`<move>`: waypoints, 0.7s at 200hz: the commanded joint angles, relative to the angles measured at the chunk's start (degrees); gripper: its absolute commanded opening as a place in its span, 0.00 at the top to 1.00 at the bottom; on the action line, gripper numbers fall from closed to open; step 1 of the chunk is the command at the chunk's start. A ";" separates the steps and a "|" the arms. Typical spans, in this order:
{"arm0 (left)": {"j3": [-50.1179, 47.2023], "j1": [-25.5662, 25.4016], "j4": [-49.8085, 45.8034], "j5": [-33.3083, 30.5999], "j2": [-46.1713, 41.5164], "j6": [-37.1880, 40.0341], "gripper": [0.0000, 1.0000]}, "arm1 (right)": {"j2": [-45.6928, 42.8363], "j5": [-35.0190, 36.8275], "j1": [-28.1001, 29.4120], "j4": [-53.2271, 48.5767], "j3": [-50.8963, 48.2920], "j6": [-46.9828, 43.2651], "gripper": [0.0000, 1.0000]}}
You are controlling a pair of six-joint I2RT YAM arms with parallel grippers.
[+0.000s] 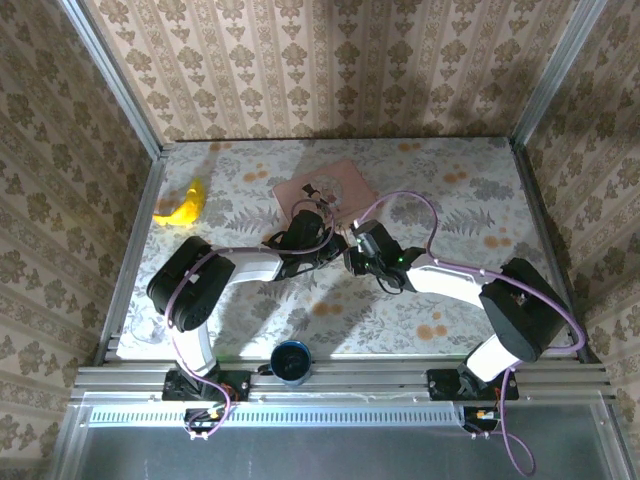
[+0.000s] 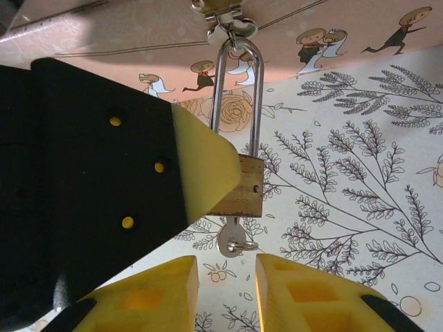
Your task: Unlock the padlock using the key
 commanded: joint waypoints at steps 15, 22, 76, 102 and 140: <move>-0.24 -0.22 -5.58 2.70 -1.07 -0.99 1.00 | 3.04 4.36 1.05 -2.69 3.88 -3.34 0.72; -0.24 -0.21 -5.56 2.70 -1.07 -0.96 1.00 | 3.57 4.44 1.16 -2.87 4.32 -3.54 0.72; -0.16 -0.22 -5.53 2.87 -1.07 -0.88 1.00 | 5.16 5.16 1.71 -1.01 4.69 -6.13 0.72; -0.07 -0.22 -5.60 3.05 -1.07 -1.02 1.00 | 5.48 6.14 1.81 1.74 3.73 -8.34 0.72; 0.39 -0.13 -5.75 3.40 -0.98 -0.94 1.00 | 6.29 6.66 1.96 8.05 1.85 -11.49 0.73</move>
